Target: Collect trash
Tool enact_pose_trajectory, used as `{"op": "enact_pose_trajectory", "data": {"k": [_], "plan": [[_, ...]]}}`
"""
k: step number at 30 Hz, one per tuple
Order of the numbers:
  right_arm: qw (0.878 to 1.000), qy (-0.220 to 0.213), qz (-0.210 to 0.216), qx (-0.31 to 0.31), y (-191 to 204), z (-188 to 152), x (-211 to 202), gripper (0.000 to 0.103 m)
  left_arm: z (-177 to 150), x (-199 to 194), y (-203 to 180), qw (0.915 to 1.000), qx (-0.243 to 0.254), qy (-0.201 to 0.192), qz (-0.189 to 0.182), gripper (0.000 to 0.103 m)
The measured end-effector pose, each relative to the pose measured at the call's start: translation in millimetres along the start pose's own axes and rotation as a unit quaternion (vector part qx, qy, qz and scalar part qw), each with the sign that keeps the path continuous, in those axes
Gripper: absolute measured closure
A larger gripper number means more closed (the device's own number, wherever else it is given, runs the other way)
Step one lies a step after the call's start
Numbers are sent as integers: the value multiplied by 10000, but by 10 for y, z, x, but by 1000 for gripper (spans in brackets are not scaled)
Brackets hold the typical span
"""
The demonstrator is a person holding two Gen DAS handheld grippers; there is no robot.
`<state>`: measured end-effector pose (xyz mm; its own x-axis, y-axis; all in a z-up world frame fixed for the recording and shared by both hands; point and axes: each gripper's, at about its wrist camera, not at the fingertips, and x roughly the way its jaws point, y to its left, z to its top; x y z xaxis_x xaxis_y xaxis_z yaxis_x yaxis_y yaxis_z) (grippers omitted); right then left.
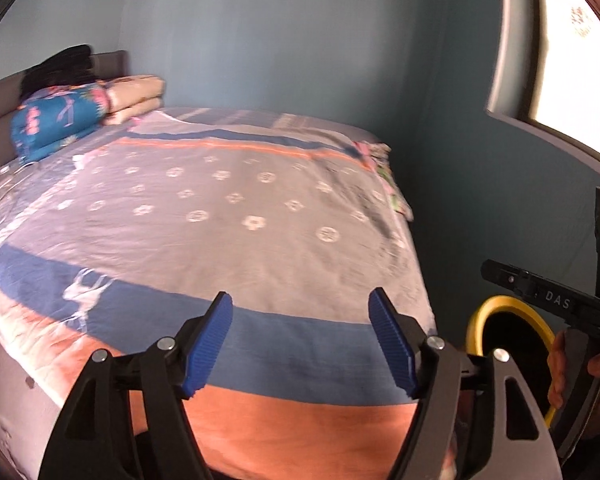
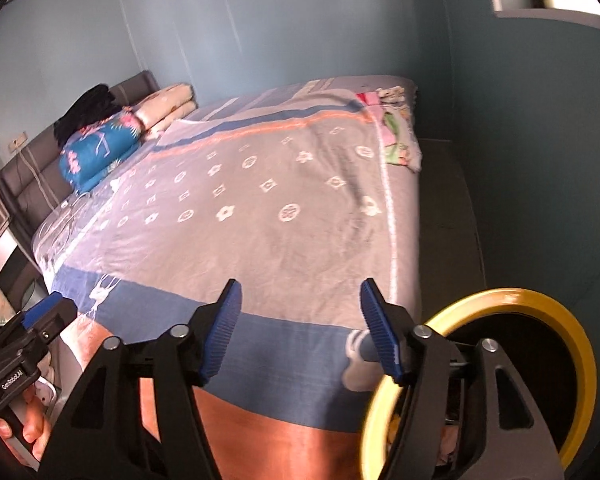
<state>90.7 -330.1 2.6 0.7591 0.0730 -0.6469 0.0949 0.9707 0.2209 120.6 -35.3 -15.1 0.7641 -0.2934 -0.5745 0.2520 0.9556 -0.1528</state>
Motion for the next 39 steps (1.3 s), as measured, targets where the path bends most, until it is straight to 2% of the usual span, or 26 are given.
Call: {"op": "enact_pose_trajectory", "data": {"k": [4, 6, 7, 13, 17, 22, 31, 39], "plan": [[9997, -79, 174, -155, 260, -8, -10, 26, -1, -177, 253, 9993, -216, -213, 199, 27], [9990, -242, 219, -291, 433, -28, -74, 24, 6, -263, 337, 9986, -302, -347, 243, 24], [9989, -278, 226, -317, 449, -23, -51, 20, 5, -323, 381, 9980, -343, -449, 295, 22], [9937, -988, 153, -504, 774, -198, -314, 9, -12, -569, 446, 9937, -397, -926, 497, 14], [9896, -1368, 87, -431, 768, -272, -484, 8, -101, -731, 403, 9900, -383, -1199, 644, 8], [9860, -1620, 8, -386, 735, -338, -602, 8, -205, -903, 327, 9872, -323, -1371, 754, 8], [9843, -1692, -162, -485, 689, -425, -641, 8, -315, -1062, 236, 9857, -318, -1463, 771, 8], [9854, -1632, -143, -467, 644, -531, -572, 8, -352, -1060, 220, 9849, -357, -1502, 788, 8]]}}
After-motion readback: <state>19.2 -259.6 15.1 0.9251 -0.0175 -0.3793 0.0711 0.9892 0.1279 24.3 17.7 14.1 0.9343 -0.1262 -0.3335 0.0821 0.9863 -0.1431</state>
